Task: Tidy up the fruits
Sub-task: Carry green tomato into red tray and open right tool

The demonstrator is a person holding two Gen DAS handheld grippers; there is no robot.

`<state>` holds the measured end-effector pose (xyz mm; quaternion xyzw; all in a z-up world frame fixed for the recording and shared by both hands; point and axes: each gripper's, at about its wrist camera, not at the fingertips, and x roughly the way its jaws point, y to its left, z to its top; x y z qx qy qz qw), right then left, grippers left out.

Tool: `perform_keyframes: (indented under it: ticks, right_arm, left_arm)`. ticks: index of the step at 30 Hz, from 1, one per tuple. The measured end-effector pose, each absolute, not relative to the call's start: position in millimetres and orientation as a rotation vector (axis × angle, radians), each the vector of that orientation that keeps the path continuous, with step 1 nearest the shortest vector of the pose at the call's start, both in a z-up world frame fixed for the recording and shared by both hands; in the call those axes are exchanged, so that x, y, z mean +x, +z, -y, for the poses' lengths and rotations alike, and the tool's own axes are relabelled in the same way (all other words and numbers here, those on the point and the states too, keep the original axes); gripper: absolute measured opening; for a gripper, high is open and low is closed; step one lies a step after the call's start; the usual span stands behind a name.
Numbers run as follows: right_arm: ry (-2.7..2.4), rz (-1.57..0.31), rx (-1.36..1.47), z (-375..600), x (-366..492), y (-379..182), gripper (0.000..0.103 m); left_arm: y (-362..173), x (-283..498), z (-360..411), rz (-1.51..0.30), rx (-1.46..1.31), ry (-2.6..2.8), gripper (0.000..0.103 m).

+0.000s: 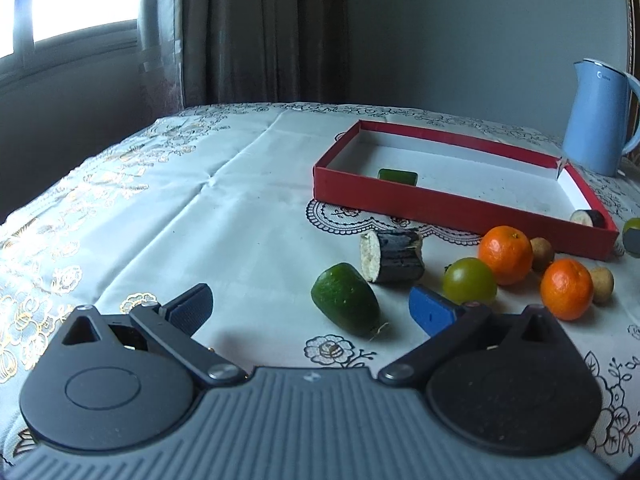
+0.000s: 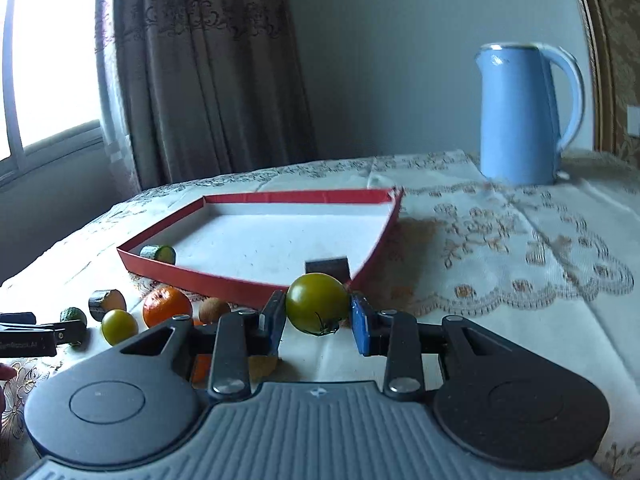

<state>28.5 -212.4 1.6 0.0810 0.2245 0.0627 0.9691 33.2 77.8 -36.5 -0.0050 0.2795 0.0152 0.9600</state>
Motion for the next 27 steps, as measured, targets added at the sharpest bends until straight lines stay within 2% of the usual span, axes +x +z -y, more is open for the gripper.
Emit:
perform_keyframes:
  ticks: [13,27]
  right_arm:
    - [0.114,-0.434,0.012,192,98,29,0.034]
    - [0.033,-0.634,0.04,199,173,-2,0.034]
  left_arm:
    - [-40,35,-75,-0.574,-0.001,0.003,0.103]
    - [-40,36,-75,-0.583,-0.012,-0.021,0.103]
